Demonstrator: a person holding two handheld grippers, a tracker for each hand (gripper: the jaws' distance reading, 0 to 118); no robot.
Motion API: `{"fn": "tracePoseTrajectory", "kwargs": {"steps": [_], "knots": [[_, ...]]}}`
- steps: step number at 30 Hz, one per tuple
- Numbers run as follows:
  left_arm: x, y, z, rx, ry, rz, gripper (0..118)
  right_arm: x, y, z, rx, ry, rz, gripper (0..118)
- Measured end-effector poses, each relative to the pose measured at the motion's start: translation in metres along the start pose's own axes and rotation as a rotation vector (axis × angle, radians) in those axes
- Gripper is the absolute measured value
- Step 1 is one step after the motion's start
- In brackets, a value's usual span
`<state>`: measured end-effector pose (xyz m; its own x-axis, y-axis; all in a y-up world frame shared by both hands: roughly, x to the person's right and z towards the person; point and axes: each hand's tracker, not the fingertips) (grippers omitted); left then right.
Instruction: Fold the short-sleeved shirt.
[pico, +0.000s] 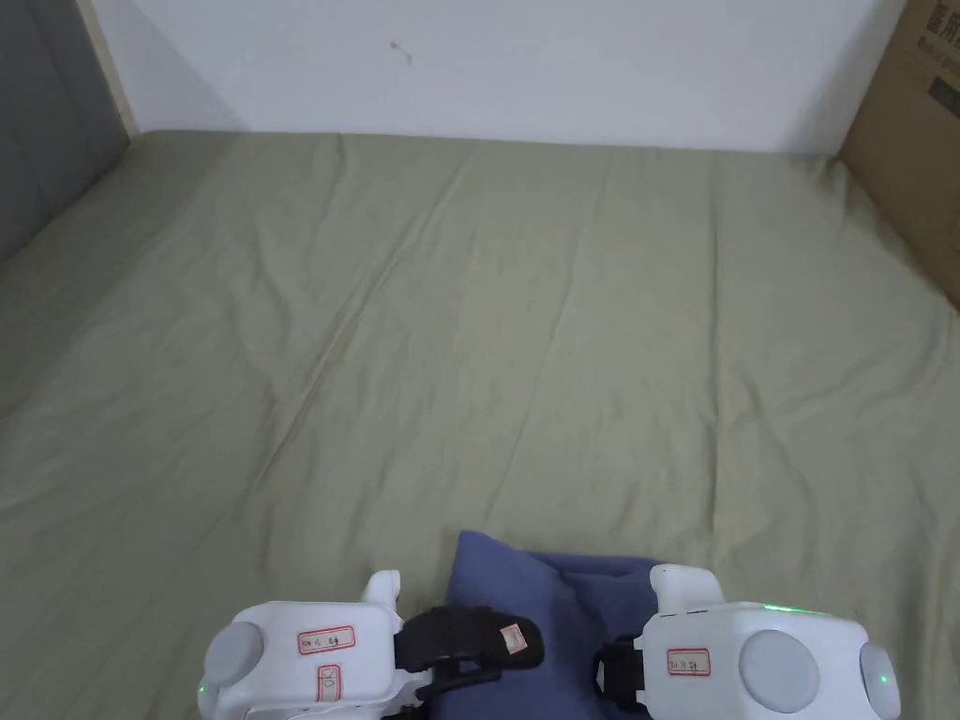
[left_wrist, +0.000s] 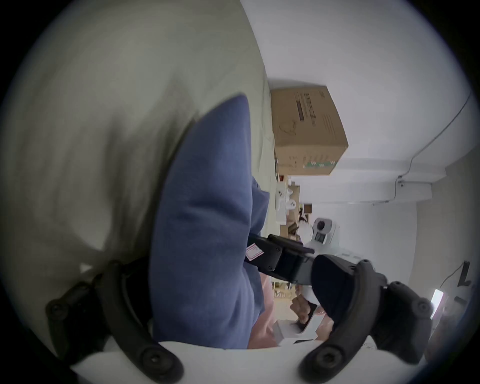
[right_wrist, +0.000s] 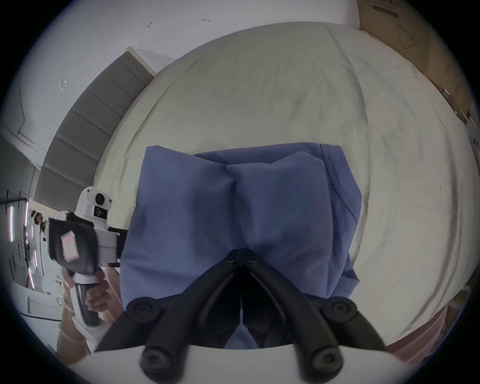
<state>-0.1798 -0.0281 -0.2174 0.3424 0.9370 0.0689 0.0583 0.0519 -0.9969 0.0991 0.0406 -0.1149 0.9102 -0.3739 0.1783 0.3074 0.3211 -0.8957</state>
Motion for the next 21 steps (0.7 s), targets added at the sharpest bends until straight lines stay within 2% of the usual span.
{"fn": "tracePoseTrajectory", "kwargs": {"steps": [1,2,3,4,5,8,10,12,14,16,21], "knots": [[0.000,0.001,0.000,-0.017,0.054,-0.019,74,0.001,0.000,0.001,-0.003,0.002,-0.014,0],[-0.001,0.002,-0.002,-0.025,0.182,-0.047,33,0.001,0.001,0.004,-0.003,0.003,-0.026,0],[-0.005,0.000,-0.002,-0.047,0.207,-0.045,17,0.000,0.002,0.007,0.003,0.005,-0.029,0],[-0.009,0.003,0.003,-0.048,0.100,-0.002,17,-0.001,0.003,0.011,0.008,0.004,-0.027,0],[-0.006,0.004,0.007,-0.029,0.065,0.028,17,-0.004,0.005,0.014,0.017,-0.007,-0.019,0],[0.016,0.016,0.018,-0.050,0.184,-0.137,16,-0.009,0.014,0.025,0.055,-0.020,-0.005,0],[0.021,0.032,0.033,-0.027,0.212,-0.129,16,-0.013,0.023,0.029,0.070,-0.009,-0.010,0],[0.022,0.057,0.060,0.001,0.268,-0.225,16,-0.020,0.032,0.032,0.091,-0.019,0.000,0],[0.021,0.077,0.093,0.027,0.325,-0.235,16,-0.026,0.041,0.031,0.102,-0.027,0.021,0],[0.011,0.105,0.133,0.068,0.417,-0.251,16,-0.032,0.047,0.029,0.103,-0.032,0.033,0],[-0.010,0.158,0.232,0.112,0.798,-0.255,16,-0.046,0.056,0.016,0.090,-0.035,0.046,0]]}}
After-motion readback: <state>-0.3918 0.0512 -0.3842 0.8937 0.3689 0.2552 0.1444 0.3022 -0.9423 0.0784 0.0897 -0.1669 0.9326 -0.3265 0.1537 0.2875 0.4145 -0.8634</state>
